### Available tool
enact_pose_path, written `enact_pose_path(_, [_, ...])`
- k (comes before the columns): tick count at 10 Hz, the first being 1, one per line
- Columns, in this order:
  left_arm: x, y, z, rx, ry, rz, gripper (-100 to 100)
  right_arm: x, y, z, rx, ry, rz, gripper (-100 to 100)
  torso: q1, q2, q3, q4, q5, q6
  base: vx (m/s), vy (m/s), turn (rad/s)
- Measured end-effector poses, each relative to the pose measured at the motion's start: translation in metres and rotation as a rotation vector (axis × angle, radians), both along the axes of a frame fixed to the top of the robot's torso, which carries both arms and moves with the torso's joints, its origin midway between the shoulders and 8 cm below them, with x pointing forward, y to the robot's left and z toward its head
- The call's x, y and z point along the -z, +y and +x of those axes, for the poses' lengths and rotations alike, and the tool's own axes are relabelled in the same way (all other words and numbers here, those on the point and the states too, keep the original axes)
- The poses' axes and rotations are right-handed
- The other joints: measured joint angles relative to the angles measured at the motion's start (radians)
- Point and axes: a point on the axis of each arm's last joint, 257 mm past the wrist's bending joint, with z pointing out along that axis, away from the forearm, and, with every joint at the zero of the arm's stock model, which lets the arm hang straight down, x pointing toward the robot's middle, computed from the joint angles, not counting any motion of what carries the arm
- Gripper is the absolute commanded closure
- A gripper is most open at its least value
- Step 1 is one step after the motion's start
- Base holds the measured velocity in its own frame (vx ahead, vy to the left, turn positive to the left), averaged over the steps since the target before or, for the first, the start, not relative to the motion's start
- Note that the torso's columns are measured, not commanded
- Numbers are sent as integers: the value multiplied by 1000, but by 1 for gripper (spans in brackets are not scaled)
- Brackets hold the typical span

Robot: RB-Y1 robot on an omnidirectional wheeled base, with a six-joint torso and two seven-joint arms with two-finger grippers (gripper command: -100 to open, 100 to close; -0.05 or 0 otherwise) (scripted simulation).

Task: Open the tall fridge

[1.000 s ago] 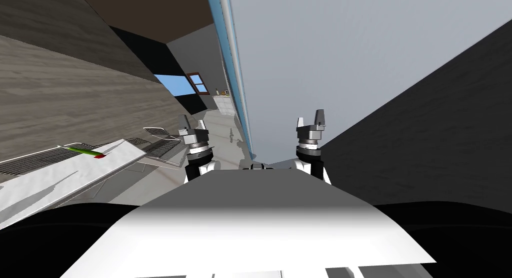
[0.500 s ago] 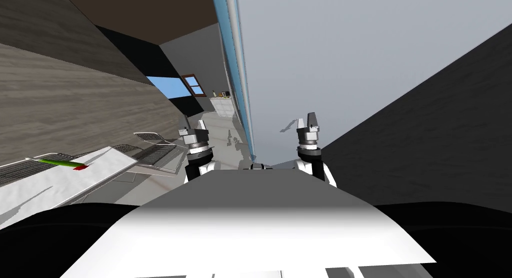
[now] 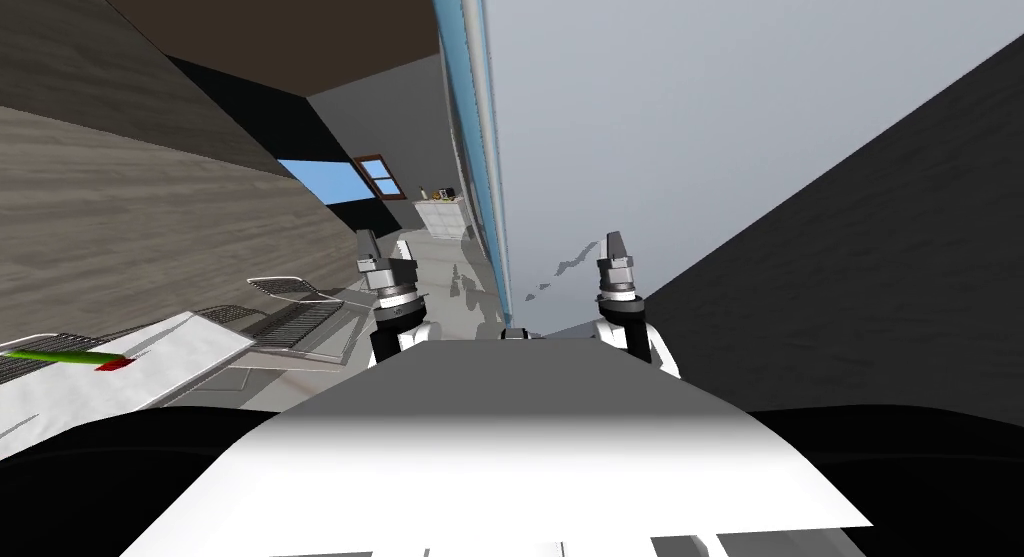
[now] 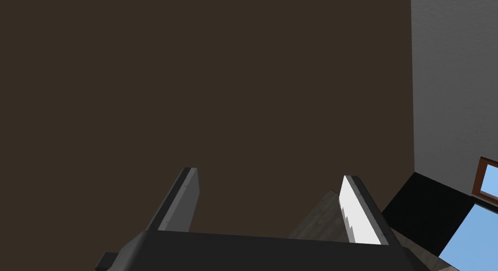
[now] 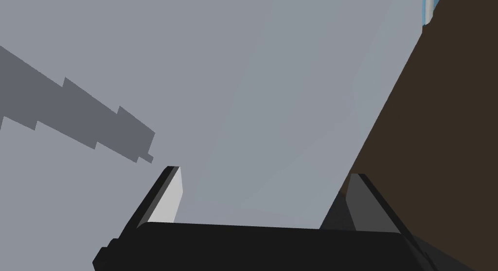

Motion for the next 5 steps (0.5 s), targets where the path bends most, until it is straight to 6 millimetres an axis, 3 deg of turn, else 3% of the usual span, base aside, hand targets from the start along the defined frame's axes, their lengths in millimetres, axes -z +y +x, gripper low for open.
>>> enact_pose_path(5, [0, 0, 0, 0, 0, 0, 0, 13, -7, 6, 125, -21, -177, -100, 5, -9, -5, -4, 0, -4, 55, 100, -78])
